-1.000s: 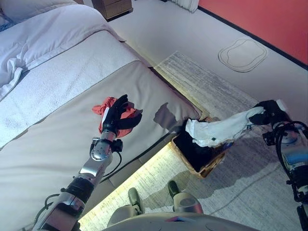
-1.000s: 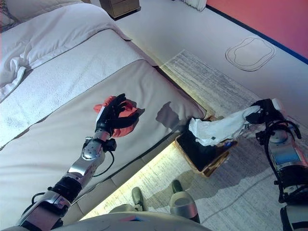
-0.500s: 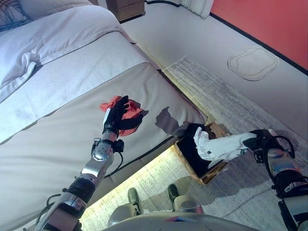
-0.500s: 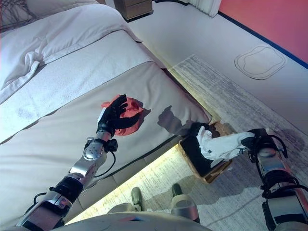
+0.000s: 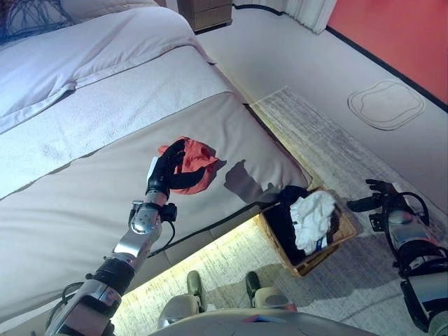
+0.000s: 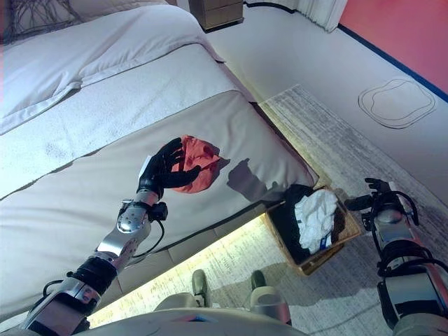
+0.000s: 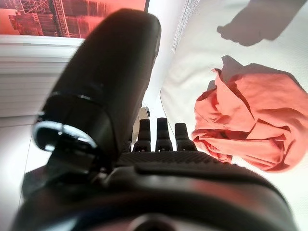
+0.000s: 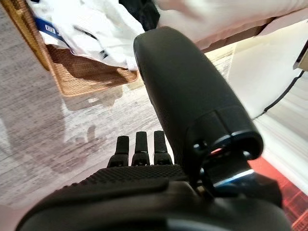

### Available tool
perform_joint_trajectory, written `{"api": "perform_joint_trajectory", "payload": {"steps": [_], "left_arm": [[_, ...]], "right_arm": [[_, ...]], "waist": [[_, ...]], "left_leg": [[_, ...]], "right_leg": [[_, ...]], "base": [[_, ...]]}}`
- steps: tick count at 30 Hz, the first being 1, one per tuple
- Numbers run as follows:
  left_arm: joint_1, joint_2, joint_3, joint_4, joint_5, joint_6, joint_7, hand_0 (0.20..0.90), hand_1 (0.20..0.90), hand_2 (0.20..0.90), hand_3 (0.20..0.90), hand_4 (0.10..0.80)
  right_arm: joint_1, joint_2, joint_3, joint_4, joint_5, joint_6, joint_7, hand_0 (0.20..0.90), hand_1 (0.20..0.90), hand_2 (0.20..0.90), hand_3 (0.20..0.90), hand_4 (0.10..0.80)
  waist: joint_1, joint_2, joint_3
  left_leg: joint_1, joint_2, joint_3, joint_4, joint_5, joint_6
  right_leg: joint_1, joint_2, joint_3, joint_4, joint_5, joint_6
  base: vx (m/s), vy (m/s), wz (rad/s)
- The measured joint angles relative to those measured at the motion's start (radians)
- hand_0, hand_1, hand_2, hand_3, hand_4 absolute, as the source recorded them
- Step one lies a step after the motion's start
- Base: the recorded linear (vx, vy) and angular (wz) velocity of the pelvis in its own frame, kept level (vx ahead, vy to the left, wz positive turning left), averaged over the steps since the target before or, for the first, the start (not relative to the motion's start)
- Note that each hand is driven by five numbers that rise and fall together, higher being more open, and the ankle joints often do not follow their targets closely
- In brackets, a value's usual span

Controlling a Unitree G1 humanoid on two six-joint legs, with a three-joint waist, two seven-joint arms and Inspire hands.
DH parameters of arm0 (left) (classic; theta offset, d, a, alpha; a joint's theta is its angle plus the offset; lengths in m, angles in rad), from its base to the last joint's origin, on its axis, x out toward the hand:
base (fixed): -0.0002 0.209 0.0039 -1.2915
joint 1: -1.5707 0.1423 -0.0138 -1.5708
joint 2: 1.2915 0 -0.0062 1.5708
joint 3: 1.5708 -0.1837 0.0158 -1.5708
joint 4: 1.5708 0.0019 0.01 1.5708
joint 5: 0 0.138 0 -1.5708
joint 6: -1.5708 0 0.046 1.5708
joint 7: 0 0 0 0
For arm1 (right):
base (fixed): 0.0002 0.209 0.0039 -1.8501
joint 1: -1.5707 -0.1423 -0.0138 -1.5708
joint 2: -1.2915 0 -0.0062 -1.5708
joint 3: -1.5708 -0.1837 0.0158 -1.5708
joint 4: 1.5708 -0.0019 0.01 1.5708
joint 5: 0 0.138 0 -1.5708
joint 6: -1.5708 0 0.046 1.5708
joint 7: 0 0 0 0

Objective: Pick up the clothes from the bed and place them into the basket

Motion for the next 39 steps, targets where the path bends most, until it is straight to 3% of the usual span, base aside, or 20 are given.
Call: {"api": "perform_joint_trajectory", "payload": {"steps": [8, 16, 33, 35, 39], "left_arm": [[0.017, 0.000, 0.000, 0.000, 0.000, 0.001, 0.000, 0.900, 0.900, 0.900, 0.900, 0.800], [0.018, -0.004, 0.002, -0.001, 0.000, 0.002, 0.027, 0.900, 0.900, 0.900, 0.900, 0.800], [0.167, -0.006, 0.061, 0.002, 0.002, 0.007, 0.021, 0.900, 0.900, 0.900, 0.900, 0.800], [0.181, -0.006, 0.061, 0.002, 0.002, 0.013, 0.011, 0.900, 0.900, 0.900, 0.900, 0.800], [0.181, -0.003, 0.054, 0.002, 0.001, 0.020, -0.017, 0.900, 0.900, 0.900, 0.900, 0.800]], "right_arm": [[-0.001, 0.000, 0.001, -0.017, -0.021, 0.002, -0.038, 0.900, 0.900, 0.900, 0.900, 0.800], [-0.032, 0.000, 0.086, -0.261, -0.014, 0.029, -0.077, 0.900, 0.900, 0.900, 0.900, 0.800], [-0.262, 0.009, 0.278, -0.323, -0.110, 0.035, -0.133, 0.900, 0.900, 0.900, 0.900, 0.800], [-0.283, 0.010, 0.292, -0.321, -0.133, 0.039, -0.128, 0.900, 0.900, 0.900, 0.900, 0.800], [-0.443, 0.010, 0.428, -0.228, -0.178, 0.047, -0.108, 0.900, 0.900, 0.900, 0.900, 0.800]], "waist": [[0.011, 0.001, -0.013], [0.020, 0.008, -0.018], [0.175, 0.027, -0.027], [0.196, 0.034, -0.031], [0.228, 0.073, -0.024]], "left_leg": [[-0.001, 0.000, -0.009, 0.000, 0.001, 0.000], [-0.014, 0.000, -0.041, 0.000, 0.016, -0.004], [-0.055, -0.013, -0.188, 0.000, 0.047, -0.016], [-0.073, -0.017, -0.205, 0.001, 0.052, -0.016], [-0.199, -0.021, -0.247, 0.028, 0.088, -0.033]], "right_leg": [[0.003, 0.000, -0.010, 0.000, 0.000, 0.000], [0.006, 0.001, -0.045, 0.000, 0.000, 0.000], [0.037, 0.002, -0.186, -0.001, -0.016, -0.010], [0.031, 0.001, -0.207, -0.001, -0.019, -0.011], [-0.074, 0.000, -0.249, 0.015, -0.020, -0.014]], "base": [[0.040, -0.011, 0.03], [0.011, -0.006, 0.12], [0.073, -0.008, 0.26], [-0.017, 0.045, 0.33], [-0.242, 0.103, 0.29]]}}
